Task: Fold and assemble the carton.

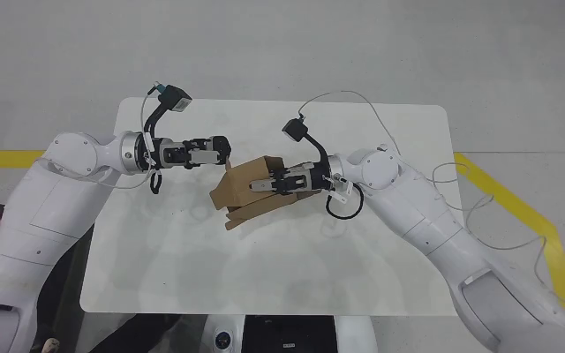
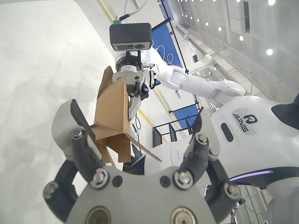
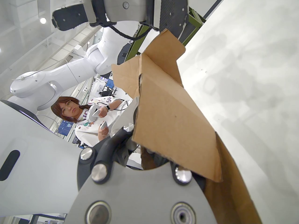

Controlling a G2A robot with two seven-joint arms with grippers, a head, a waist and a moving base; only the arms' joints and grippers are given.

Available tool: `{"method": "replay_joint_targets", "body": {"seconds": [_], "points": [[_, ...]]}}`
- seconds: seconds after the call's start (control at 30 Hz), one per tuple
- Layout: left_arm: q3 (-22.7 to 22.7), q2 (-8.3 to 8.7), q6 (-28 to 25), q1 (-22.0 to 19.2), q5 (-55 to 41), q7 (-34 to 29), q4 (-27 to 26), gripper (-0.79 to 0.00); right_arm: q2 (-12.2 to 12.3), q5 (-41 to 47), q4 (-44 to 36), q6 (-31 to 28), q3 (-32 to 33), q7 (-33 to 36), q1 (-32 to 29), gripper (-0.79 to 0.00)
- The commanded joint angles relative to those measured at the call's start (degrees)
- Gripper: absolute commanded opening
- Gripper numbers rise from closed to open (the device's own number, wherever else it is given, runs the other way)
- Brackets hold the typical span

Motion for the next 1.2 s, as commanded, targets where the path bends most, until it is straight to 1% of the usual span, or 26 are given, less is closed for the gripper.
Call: {"method": "replay_joint_targets", "body": {"seconds": [0.0, 0.47, 0.6, 0.73, 0.9, 1.17], "points": [[-0.3, -0.13, 0.0, 0.1, 0.0, -0.3, 0.0, 0.000, -0.3, 0.2, 0.5, -0.3, 0.0, 0.0, 0.1, -0.785], [-1.3, -1.18, 1.0, 1.1, 0.0, -2.0, -1.4, 0.000, -2.6, 0.9, 2.4, -1.0, -0.6, 1.7, 0.7, -0.785], [-2.6, -1.27, -0.2, 1.0, 2.1, -0.4, 0.3, 0.000, -2.8, 1.2, 3.8, -1.7, 0.3, 1.8, 0.9, -0.785], [-4.4, -1.25, -2.3, 1.1, 6.4, 3.7, 1.1, 0.000, -2.4, 1.5, 5.3, -2.6, 2.5, 1.5, 0.8, -0.785], [-6.1, -1.11, -2.7, 2.3, 7.7, 5.1, -0.4, 0.000, -1.8, 0.4, 5.7, -3.0, 5.0, -0.1, 0.2, -0.785], [-8.2, -0.83, -3.0, 5.1, 9.0, 5.0, -4.4, 0.000, -1.9, -3.4, 5.6, -3.4, 6.8, -5.9, -0.9, -0.785]]}}
